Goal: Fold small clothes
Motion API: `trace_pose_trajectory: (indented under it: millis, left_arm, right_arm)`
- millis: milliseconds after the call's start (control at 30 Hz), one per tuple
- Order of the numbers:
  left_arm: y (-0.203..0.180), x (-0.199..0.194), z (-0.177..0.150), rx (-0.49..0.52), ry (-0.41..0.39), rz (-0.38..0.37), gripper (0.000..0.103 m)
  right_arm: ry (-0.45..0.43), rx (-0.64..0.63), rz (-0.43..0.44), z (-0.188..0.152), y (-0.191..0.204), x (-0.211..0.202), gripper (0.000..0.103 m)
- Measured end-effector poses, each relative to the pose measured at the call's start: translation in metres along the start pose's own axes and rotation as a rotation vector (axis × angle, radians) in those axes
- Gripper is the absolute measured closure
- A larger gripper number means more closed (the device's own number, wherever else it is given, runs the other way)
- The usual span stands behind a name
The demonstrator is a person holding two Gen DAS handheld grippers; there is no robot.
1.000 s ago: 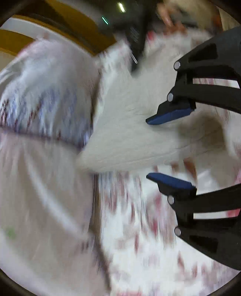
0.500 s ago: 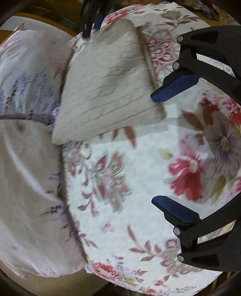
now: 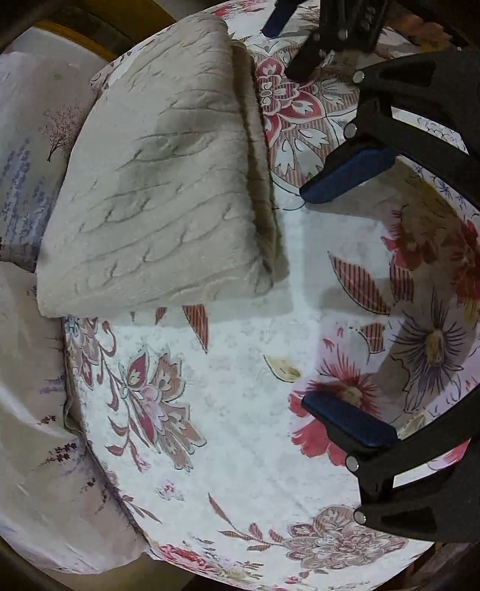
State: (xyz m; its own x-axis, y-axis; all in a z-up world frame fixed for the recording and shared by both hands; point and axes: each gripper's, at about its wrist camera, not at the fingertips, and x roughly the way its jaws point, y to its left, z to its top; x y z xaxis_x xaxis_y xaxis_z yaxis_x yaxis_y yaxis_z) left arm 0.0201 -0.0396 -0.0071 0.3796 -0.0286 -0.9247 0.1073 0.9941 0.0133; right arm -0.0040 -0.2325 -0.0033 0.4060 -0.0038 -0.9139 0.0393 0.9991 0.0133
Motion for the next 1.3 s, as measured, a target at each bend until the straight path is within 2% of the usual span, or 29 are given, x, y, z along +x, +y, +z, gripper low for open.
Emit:
trace_pose_trajectory:
  millis: [67,500,1300]
  left_arm:
    - [0.0003,0.0003,0.0006,0.002,0.013,0.001,0.002]
    - [0.0010,0.0013,0.0025,-0.019,0.046,0.011,0.002]
    - [0.0002,0.0016,0.0030,-0.023,0.051,0.012,0.002]
  right_arm:
    - [0.004,0.037,0.004,-0.0001,-0.0034,-0.0003,0.001]
    - [0.035,0.054,-0.011,0.0027,-0.0044,0.0042,0.001]
    - [0.066,0.088,-0.028,0.0033,-0.0047,0.0049,0.001]
